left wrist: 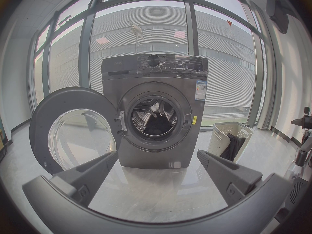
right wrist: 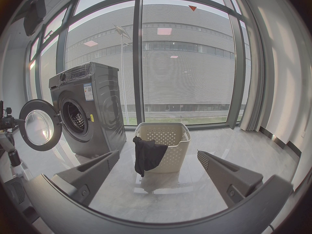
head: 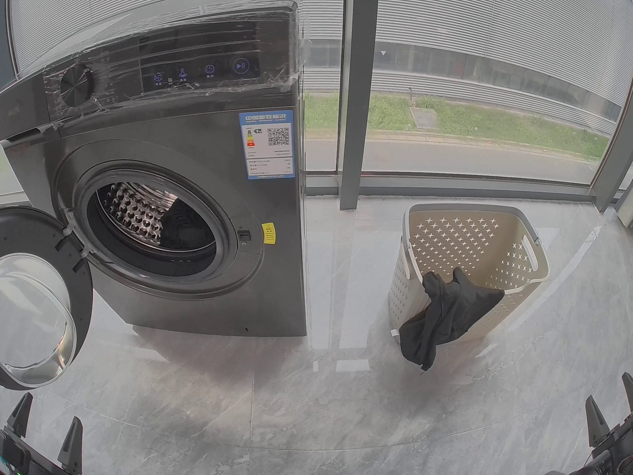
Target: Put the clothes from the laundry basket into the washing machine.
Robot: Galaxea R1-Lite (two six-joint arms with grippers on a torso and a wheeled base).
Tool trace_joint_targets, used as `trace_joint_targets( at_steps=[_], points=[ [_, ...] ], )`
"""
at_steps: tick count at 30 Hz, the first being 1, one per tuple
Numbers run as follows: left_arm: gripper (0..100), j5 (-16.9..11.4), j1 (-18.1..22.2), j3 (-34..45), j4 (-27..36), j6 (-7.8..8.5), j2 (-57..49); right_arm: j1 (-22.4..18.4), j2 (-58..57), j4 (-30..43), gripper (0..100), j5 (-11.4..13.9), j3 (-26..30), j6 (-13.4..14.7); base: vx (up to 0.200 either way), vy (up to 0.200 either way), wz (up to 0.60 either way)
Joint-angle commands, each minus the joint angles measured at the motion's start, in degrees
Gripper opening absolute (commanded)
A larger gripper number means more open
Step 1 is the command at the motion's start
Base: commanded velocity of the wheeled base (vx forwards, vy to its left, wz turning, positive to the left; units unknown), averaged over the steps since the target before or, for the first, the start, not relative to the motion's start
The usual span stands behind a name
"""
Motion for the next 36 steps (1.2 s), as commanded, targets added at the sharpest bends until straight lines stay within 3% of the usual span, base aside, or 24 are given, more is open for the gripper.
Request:
trace_joint_targets(
  at_steps=[1,5,17,29,36],
  points=[
    [100,0.0,0.0,0.9,0.0,-0.02,-0.8,0.0,-0.8,0.0,100,0.0,0.9,0.0,0.0,-0.2,0.0],
    [100,0.1,0.0,0.9,0.0,0.07,-0.8,0.0,-0.8,0.0,100,0.0,0.9,0.1,0.0,-0.2,0.0],
    [100,0.0,0.0,0.9,0.0,-0.28,-0.8,0.0,-0.8,0.0,100,0.0,0.9,0.0,0.0,0.0,0.0],
    [100,0.0,0.0,0.9,0.0,-0.28,-0.8,0.0,-0.8,0.0,100,0.0,0.9,0.0,0.2,0.0,0.0],
    [100,0.1,0.0,0.9,0.0,-0.72,-0.8,0.0,-0.8,0.0,100,0.0,0.9,0.0,0.0,0.0,0.0]
  ],
)
